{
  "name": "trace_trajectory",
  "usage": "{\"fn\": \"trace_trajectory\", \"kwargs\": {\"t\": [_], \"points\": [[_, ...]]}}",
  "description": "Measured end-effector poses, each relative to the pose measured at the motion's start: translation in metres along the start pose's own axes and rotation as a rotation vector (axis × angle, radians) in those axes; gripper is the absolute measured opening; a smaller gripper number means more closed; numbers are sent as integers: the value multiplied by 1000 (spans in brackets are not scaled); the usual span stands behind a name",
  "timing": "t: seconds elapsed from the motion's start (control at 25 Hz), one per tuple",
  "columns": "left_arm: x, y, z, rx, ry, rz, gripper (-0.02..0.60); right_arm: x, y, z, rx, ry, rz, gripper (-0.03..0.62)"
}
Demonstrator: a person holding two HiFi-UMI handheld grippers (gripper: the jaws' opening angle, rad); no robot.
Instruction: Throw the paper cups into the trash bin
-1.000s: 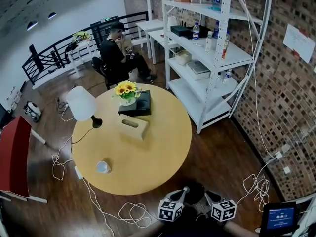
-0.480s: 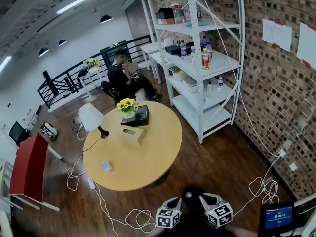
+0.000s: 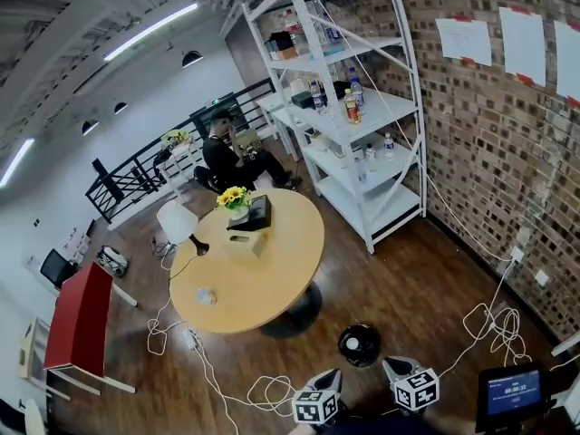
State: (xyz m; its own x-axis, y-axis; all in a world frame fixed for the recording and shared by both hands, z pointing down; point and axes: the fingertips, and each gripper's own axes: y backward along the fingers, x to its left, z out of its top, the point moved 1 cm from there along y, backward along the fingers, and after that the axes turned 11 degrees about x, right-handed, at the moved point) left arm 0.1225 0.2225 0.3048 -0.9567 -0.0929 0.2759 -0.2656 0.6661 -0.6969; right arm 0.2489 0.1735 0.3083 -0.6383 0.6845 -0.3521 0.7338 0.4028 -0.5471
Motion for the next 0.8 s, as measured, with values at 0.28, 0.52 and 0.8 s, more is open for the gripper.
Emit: {"fn": "trace_trajectory", "kwargs": {"t": [0.28, 0.52, 0.8], "points": [[-12, 13, -12, -25, -18, -60, 5, 13, 11, -13, 13, 13, -54, 14], [21, 38, -67, -5, 24, -66, 5, 65, -6, -50, 118, 1, -25, 14], [29, 64, -86, 0, 68, -161, 5, 115, -23, -64, 169, 55, 17, 14]]}}
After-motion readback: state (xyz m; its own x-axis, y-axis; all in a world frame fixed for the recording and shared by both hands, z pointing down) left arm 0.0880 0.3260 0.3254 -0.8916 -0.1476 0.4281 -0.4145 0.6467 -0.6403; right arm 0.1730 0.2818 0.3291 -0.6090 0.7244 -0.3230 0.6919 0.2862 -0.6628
